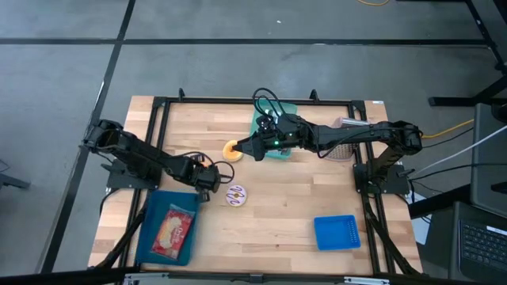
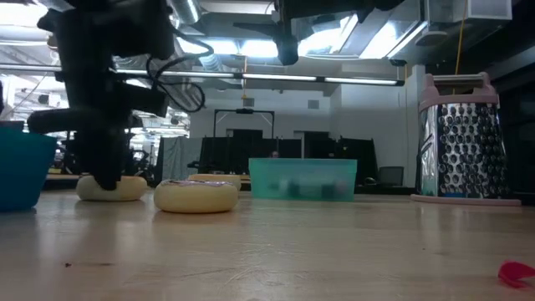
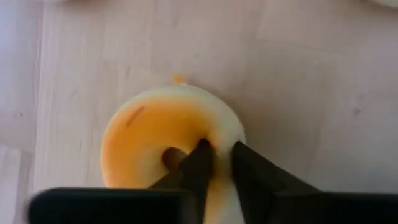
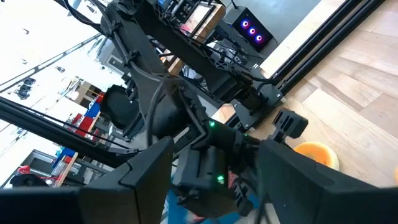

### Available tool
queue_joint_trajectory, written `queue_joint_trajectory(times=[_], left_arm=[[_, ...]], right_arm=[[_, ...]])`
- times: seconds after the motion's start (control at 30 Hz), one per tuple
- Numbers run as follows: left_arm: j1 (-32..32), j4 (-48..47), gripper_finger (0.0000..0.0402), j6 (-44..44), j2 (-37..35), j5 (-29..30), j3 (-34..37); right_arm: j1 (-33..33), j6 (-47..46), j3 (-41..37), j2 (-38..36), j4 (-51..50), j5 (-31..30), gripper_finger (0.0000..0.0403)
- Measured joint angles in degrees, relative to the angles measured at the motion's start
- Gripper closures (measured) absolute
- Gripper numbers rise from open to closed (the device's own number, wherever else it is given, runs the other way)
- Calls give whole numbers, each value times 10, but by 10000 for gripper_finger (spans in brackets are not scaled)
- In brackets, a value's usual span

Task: Pick & Place Food Item
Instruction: Put the white donut into the blue bin

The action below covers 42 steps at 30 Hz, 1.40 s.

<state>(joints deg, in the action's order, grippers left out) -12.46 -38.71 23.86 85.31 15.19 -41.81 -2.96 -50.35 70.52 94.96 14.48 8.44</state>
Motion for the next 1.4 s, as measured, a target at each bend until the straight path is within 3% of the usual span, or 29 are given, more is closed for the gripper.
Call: queue_joint_trajectory(times=[0.1, 0.5, 1.0, 1.13, 1.4], left_arm=[[17, -1, 390, 2, -1, -10, 0], [38, -29, 398, 17, -83, -15, -1], [70, -51, 399, 105, -330, -56, -101], [84, 8, 399, 126, -405, -82, -113], [114, 268, 399, 135, -514, -104, -102]], right_arm=[[0, 0, 0, 0, 0, 0, 168], [0, 0, 0, 0, 0, 0, 168], [0, 52, 0, 0, 16, -3, 168], [1, 80, 0, 0, 44, 0, 168], [1, 105, 0, 0, 128, 17, 168]])
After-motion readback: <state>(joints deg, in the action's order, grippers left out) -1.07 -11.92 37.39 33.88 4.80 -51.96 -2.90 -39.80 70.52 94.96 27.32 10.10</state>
